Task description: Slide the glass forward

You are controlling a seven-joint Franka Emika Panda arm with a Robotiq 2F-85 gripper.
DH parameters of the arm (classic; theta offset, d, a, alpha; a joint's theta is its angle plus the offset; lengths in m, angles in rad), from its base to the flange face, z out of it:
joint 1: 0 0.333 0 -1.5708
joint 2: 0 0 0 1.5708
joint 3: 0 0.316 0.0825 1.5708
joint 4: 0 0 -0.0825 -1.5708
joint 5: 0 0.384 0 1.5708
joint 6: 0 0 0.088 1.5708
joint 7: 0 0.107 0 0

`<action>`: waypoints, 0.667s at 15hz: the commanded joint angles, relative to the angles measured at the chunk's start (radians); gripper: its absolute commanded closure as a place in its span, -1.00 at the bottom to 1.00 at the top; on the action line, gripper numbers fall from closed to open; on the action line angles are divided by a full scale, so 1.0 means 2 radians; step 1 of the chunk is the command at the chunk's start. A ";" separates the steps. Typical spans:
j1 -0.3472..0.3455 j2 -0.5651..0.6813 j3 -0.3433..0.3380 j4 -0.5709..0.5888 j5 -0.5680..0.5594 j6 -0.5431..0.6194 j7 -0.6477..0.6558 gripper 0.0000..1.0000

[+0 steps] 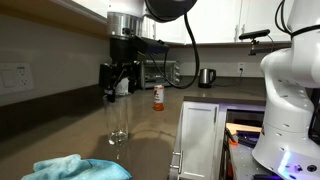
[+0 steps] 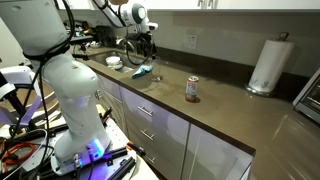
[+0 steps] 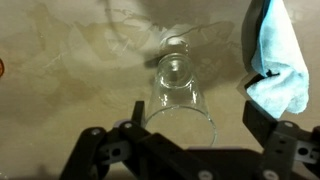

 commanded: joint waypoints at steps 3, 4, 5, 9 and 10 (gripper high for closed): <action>0.000 -0.018 0.003 -0.009 0.018 -0.005 -0.003 -1.00; 0.000 -0.018 0.003 -0.010 0.019 -0.002 -0.008 -1.00; 0.000 -0.019 0.003 -0.011 0.022 0.001 -0.012 -1.00; -0.002 -0.020 0.004 -0.012 0.016 0.005 -0.005 -1.00; -0.003 -0.006 0.005 0.000 0.009 0.001 -0.002 -1.00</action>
